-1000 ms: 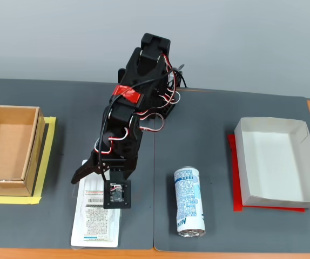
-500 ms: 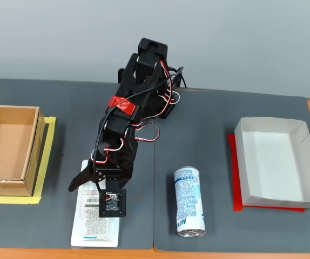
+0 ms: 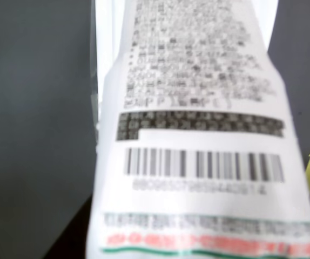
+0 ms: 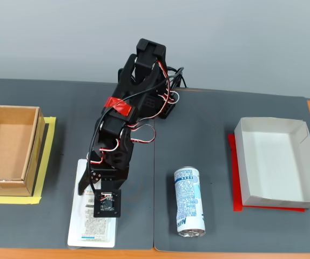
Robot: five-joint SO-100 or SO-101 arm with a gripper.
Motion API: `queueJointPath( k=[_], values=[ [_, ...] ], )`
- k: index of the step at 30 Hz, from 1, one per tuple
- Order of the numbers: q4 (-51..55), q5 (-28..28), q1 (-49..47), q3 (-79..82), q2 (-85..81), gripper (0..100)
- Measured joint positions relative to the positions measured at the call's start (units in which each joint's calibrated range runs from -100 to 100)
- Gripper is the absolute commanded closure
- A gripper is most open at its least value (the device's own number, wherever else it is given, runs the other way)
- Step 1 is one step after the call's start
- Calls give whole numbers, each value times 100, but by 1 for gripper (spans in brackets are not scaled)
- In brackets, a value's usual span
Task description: Pick the sandwich and put it in the gray box
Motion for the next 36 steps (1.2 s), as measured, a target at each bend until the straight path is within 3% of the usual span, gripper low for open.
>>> queueJointPath(
  k=[5,29,36],
  values=[
    [0,15,7,-9,34,99],
    [-104,-34,-96,647,-688,98],
    [0,-342,-545,683,-1215,98]
  ],
)
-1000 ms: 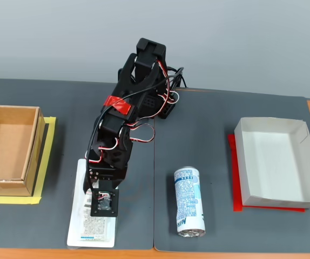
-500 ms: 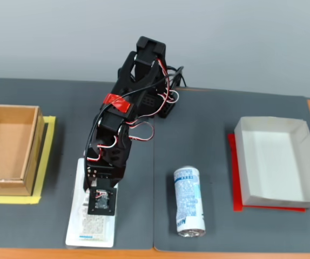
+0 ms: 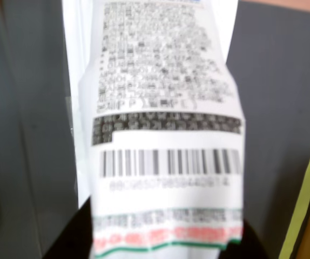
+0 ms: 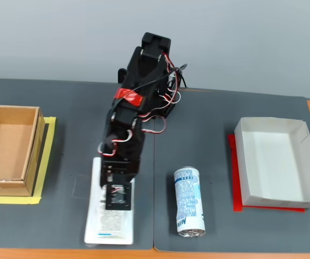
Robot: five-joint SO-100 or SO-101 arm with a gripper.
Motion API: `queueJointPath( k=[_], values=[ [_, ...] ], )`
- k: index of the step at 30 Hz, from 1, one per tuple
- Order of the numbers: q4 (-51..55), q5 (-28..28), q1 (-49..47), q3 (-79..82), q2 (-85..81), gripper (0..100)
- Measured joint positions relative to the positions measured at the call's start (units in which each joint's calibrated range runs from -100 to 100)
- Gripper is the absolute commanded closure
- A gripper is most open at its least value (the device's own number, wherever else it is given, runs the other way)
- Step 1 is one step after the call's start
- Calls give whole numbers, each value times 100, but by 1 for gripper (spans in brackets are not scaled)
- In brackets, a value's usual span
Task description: Pick the sandwich and put it in the gray box
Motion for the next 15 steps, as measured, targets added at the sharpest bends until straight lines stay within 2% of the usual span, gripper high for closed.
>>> queueJointPath(
  k=[7,15],
  values=[
    [0,-259,-582,0,-714,98],
    [0,-278,-1326,0,-1546,98]
  ],
)
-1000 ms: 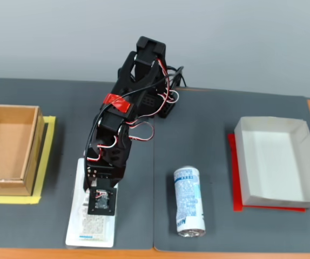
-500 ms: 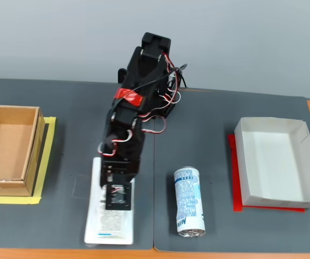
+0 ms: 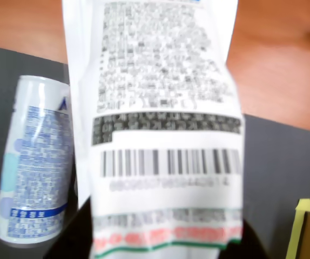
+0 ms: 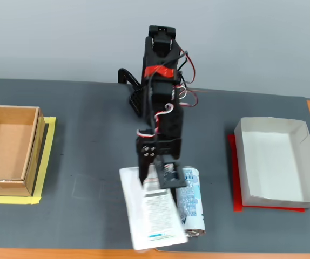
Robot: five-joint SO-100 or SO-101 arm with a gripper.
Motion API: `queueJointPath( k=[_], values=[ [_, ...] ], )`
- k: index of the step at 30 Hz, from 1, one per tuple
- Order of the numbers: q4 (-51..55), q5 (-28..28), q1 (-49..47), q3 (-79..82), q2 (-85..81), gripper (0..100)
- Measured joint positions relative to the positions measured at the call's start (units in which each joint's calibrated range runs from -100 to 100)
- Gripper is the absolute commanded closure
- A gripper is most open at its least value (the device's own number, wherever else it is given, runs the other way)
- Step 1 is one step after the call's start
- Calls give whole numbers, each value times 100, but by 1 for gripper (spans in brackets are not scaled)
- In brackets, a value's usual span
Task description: Pick the sandwich and put it in the gray box
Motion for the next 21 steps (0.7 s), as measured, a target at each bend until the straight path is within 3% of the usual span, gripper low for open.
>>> queueJointPath(
  k=[7,21],
  values=[
    [0,-15,-663,-251,-552,98],
    [0,-635,-2292,-1347,-586,98]
  ],
)
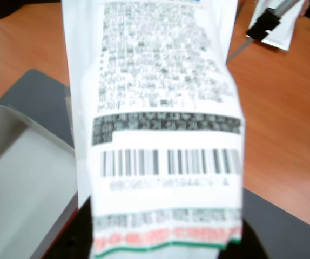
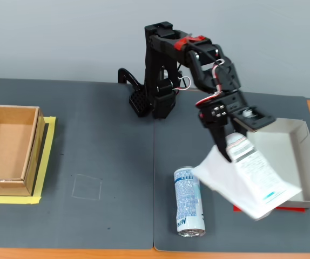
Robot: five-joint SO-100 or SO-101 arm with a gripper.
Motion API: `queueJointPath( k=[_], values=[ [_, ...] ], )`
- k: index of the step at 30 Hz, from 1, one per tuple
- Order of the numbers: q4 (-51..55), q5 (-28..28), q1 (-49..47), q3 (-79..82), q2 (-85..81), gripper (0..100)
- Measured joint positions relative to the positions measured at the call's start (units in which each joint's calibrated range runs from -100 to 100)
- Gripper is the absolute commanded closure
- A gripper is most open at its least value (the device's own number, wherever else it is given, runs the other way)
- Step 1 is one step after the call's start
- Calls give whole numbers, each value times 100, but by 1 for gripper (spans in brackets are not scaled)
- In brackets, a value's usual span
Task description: Pick the sandwich and put it in the gray box
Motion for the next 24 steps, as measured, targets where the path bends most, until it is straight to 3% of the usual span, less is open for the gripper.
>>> queueJointPath(
  k=[24],
  values=[
    [-1570,-151,-1953,0,892,98]
  ],
)
